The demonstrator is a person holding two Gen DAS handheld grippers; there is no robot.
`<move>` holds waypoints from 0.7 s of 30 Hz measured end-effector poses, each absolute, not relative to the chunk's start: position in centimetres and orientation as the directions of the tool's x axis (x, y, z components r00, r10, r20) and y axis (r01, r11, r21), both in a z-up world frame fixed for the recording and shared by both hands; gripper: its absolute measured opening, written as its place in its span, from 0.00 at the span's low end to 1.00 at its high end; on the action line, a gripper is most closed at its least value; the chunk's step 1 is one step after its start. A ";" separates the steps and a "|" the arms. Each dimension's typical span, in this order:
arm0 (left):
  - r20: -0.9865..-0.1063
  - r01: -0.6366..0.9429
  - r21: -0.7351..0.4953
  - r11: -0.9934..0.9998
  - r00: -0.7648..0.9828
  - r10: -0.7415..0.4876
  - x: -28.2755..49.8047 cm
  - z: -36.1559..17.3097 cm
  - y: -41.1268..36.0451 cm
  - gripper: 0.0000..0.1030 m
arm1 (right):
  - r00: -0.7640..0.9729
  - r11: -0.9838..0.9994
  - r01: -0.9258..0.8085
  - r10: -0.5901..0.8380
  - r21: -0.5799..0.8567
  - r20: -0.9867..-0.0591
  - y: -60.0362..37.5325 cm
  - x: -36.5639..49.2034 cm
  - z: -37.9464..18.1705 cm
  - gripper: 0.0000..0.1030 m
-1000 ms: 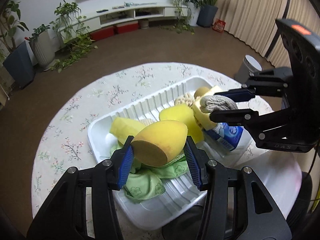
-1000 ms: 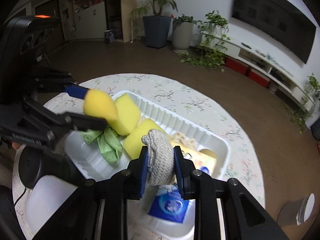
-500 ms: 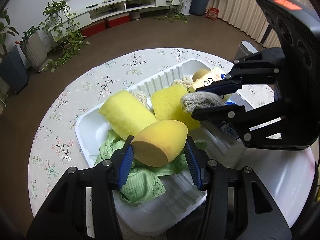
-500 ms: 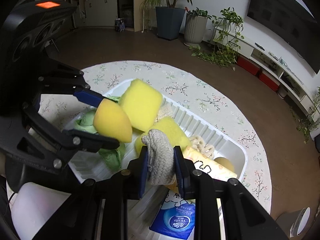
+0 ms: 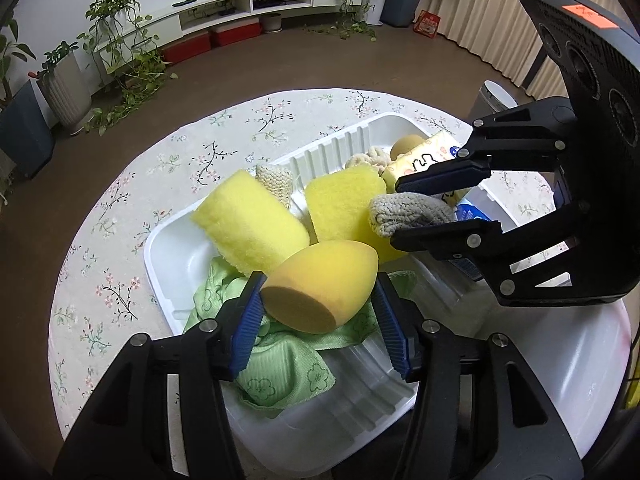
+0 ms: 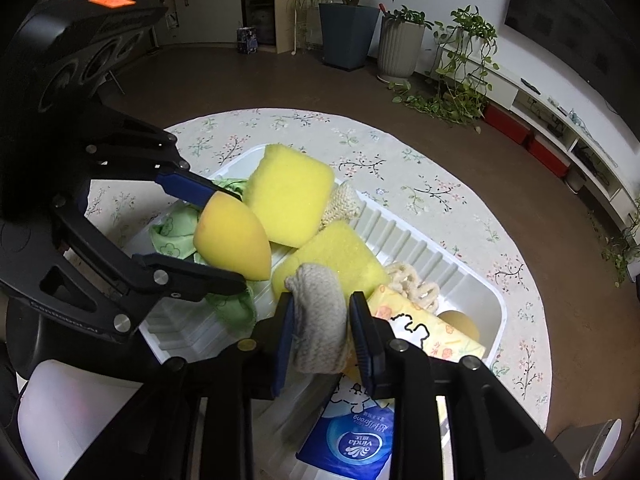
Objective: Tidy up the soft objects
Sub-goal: 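Lower both items into the tray and open both tools to release them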
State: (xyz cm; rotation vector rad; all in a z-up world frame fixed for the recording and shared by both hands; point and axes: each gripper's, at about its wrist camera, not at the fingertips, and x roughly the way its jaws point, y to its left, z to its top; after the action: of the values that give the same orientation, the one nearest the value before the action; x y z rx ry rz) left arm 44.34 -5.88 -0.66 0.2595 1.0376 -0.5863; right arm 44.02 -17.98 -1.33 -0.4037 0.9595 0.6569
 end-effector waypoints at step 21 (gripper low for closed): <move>-0.853 0.542 -0.082 0.836 0.396 -0.340 43.7 -0.3 -4.2 0.70 | 0.450 0.757 -0.651 0.325 -0.056 -0.832 -19.1 43.3 -0.5 0.63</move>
State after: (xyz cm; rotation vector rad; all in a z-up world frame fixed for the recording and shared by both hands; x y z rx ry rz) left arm 43.73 -4.21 -0.28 0.2232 1.0199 -0.5650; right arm 43.34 -19.10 -0.54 -0.3977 0.9214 0.6229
